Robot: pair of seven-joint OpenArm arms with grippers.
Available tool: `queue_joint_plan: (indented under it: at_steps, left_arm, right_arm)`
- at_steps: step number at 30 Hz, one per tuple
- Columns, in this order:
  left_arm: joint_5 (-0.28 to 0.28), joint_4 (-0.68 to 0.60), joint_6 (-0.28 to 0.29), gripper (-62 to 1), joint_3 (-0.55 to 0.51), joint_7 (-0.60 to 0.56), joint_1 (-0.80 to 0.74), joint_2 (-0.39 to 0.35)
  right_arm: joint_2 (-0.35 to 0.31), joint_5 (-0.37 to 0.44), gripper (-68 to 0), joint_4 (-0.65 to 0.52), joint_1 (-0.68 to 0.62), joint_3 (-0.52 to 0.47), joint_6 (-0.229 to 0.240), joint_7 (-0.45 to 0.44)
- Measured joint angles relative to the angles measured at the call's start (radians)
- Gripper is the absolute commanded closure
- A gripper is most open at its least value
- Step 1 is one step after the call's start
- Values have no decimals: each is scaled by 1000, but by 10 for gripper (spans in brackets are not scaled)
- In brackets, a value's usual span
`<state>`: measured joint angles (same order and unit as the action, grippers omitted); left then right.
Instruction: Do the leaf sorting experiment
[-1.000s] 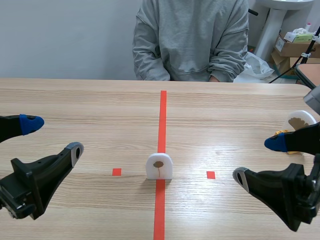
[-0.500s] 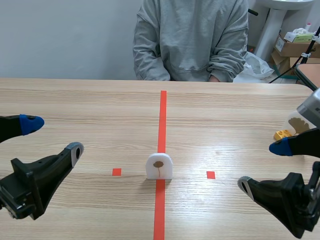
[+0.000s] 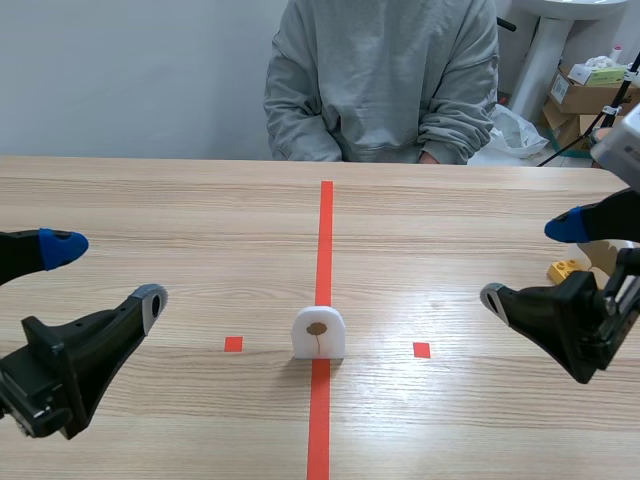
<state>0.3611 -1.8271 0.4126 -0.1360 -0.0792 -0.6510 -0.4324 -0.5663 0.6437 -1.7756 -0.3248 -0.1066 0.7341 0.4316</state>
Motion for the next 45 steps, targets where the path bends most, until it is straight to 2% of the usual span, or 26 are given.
queue_joint_plan:
  at_steps: [5, 11, 17, 24, 27, 31, 42, 45]
  left_arm:
    - [0, 0, 0, -572, 0, 0, 0, 0]
    - [3, 0, 0, -572, 0, 0, 0, 0]
    - [3, 0, 0, -572, 0, 0, 0, 0]
    - [3, 0, 0, -572, 0, 0, 0, 0]
    - [3, 0, 0, -572, 0, 0, 0, 0]
    - [3, 0, 0, -572, 0, 0, 0, 6]
    - [3, 0, 0, -572, 0, 0, 0, 17]
    - [3, 0, 0, -572, 0, 0, 0, 17]
  right_arm:
    - [-35, -28, -679, 113, 107, 136, 0, -3]
    - [-66, -40, -679, 223, 252, 320, 0, -64]
    - [-69, -176, -679, 307, 381, 496, 0, -158]
    - [-61, -376, -679, 379, 492, 682, 0, -265]
    - [-46, -449, -679, 412, 545, 760, 0, -280]
    - [-9, -494, -679, 465, 594, 821, 3, -319]
    - [139, -565, -679, 621, 671, 939, 2, -371]
    - [170, -578, -679, 647, 674, 965, -21, -372]
